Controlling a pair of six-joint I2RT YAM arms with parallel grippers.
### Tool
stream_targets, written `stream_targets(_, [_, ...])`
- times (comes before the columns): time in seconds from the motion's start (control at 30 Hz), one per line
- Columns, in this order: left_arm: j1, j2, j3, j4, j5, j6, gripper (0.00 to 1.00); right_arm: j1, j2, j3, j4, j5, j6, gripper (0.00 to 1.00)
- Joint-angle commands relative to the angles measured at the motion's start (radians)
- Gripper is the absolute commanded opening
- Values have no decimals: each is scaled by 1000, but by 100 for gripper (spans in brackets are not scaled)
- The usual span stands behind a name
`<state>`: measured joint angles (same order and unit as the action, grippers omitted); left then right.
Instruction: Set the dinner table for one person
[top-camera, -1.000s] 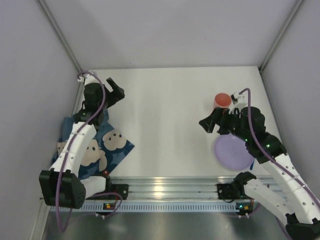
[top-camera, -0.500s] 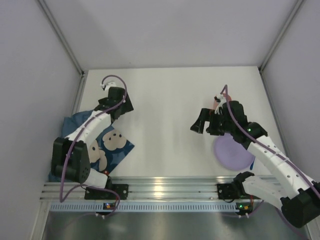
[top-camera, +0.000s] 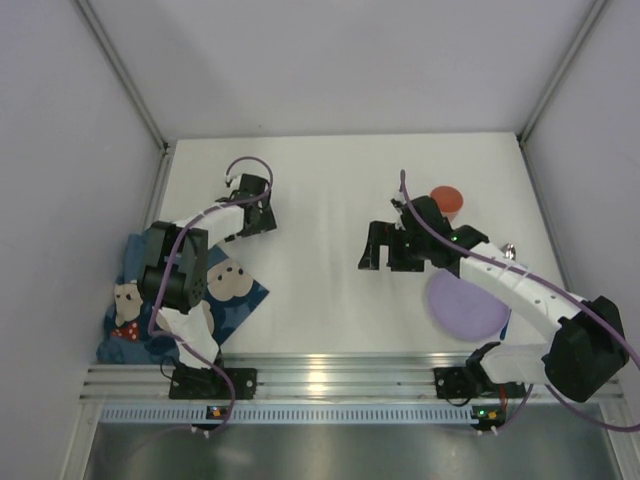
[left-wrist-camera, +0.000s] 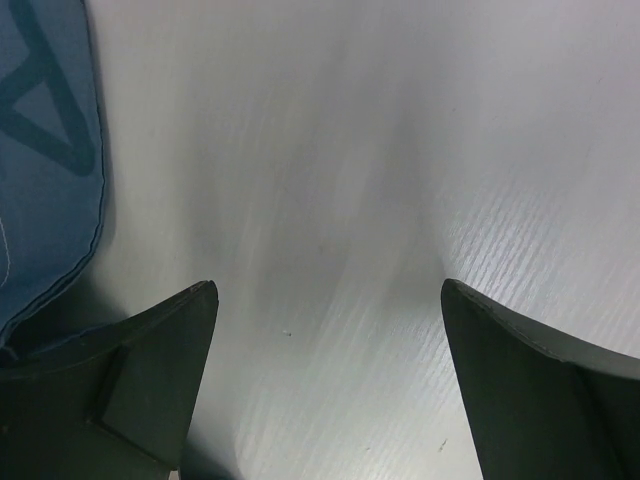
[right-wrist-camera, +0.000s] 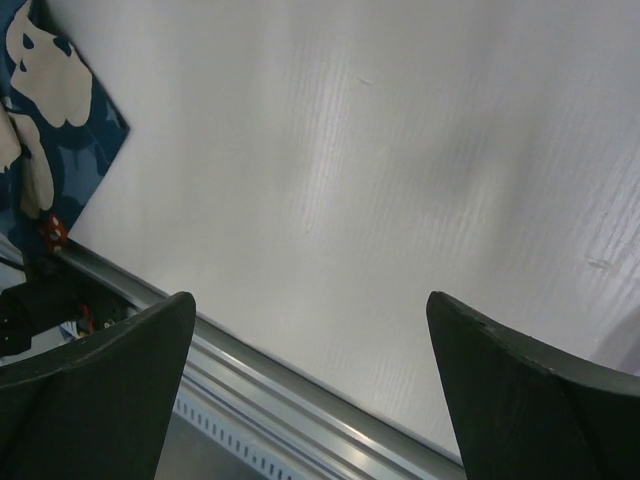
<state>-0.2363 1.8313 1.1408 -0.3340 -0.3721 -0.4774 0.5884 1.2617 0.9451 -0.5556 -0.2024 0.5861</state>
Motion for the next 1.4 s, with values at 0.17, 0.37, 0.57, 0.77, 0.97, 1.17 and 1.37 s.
stream_targets(0.17, [5, 23, 57, -92, -30, -6, 98, 51, -38, 35, 51, 40, 55, 100])
stream_targets(0.37, [-1, -50, 115, -229, -112, -4, 98, 51, -128, 37, 46, 67, 46, 100])
stream_targets(0.57, [-27, -130, 185, -436, -244, -56, 98, 51, -255, 20, 16, 109, 14, 100])
stream_targets(0.77, [-26, -184, 91, -455, -187, -104, 98, 51, -363, 14, 0, 149, -14, 100])
stream_targets(0.97, [-24, -176, 2, -418, -123, -128, 97, 51, -427, 18, -13, 179, -32, 100])
stream_targets(1.17, [-23, -147, -29, -424, -128, -141, 96, 51, -515, -26, -15, 228, -25, 100])
stream_targets(1.37, [-12, -126, -64, -445, -145, -176, 96, 51, -542, -42, -32, 231, -29, 100])
